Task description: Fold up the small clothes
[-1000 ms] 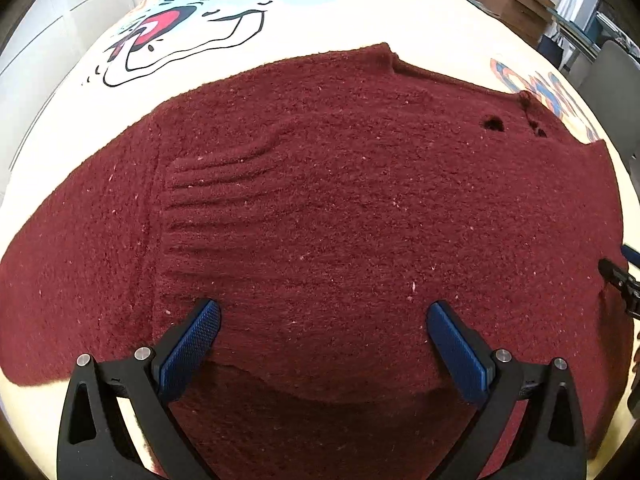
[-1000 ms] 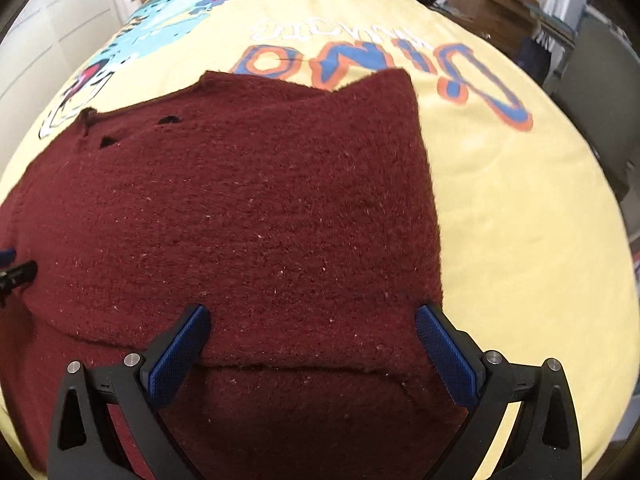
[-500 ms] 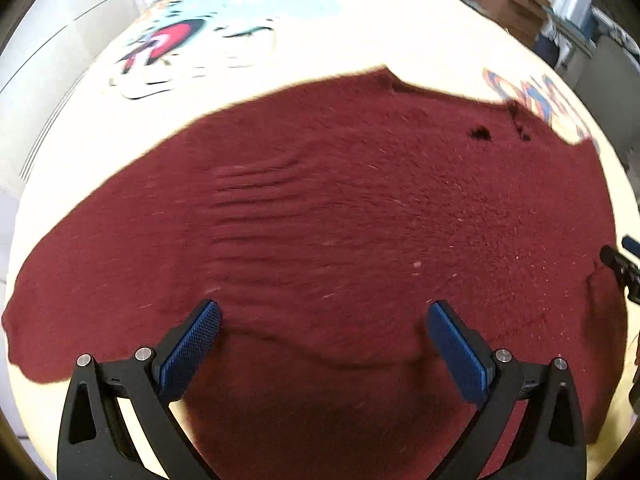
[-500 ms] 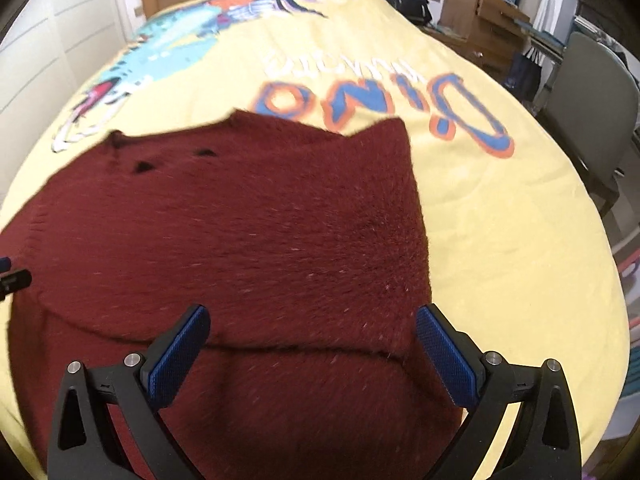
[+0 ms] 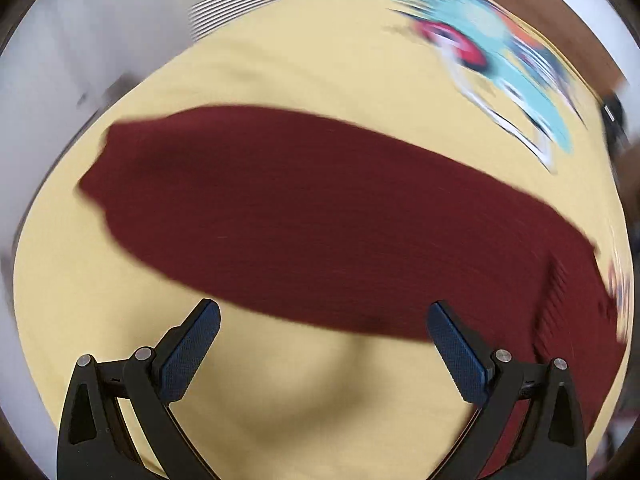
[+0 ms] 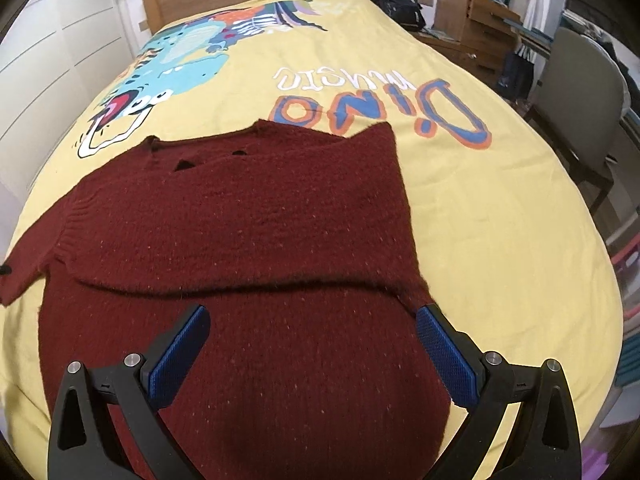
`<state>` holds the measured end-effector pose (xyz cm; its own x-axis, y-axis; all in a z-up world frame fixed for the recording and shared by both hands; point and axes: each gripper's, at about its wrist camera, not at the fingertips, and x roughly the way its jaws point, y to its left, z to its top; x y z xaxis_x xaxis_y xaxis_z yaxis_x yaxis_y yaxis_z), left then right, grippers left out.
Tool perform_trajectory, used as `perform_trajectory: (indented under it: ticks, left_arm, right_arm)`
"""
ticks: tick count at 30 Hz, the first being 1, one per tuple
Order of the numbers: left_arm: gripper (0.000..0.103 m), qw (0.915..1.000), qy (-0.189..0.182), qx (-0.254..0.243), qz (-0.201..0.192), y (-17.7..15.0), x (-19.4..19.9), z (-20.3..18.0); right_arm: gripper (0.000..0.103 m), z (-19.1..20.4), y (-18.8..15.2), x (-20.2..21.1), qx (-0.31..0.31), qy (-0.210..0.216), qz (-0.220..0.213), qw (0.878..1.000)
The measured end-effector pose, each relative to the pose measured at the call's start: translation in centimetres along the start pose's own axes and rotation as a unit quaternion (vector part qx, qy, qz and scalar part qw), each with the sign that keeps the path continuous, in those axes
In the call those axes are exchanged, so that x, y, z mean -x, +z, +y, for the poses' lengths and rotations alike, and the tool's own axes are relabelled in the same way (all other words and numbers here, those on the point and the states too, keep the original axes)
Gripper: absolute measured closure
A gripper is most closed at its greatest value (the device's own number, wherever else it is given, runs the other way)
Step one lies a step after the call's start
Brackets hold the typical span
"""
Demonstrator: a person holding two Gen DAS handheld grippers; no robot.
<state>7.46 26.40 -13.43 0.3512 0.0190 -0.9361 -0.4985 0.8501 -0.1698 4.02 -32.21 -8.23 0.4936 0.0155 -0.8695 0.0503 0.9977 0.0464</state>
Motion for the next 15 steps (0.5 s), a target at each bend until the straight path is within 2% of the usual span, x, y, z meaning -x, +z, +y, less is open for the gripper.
perform_trajectory:
  ticks: [4,8,13,15]
  left_arm:
    - [0.001,0.9972,0.005,0.074,0.012,1.7,-1.0,4.9]
    - [0.001,0.9916,0.010,0.127,0.021,3.2,-1.9,7.6]
    - [0.002,0.9901,0.004,0.136,0.035,4.7,-3.6,8.3]
    - [0.007,0.9905,-0.008,0.130,0.044,4.8,-4.4,8.2]
  right_arm:
    - [0.000,-0.6,-0.1,-0.1,-0.006,-0.012,0.007,1.000]
    - [0.000,-0.9,-0.2,-0.3,-0.012,-0.019,0.012,1.000]
    - [0.000,-0.7,-0.2,-0.6,-0.010,-0.019,0.017,1.000]
    - [0.000,-0.6,-0.2,-0.7,-0.007,-0.019,0.017,1.000]
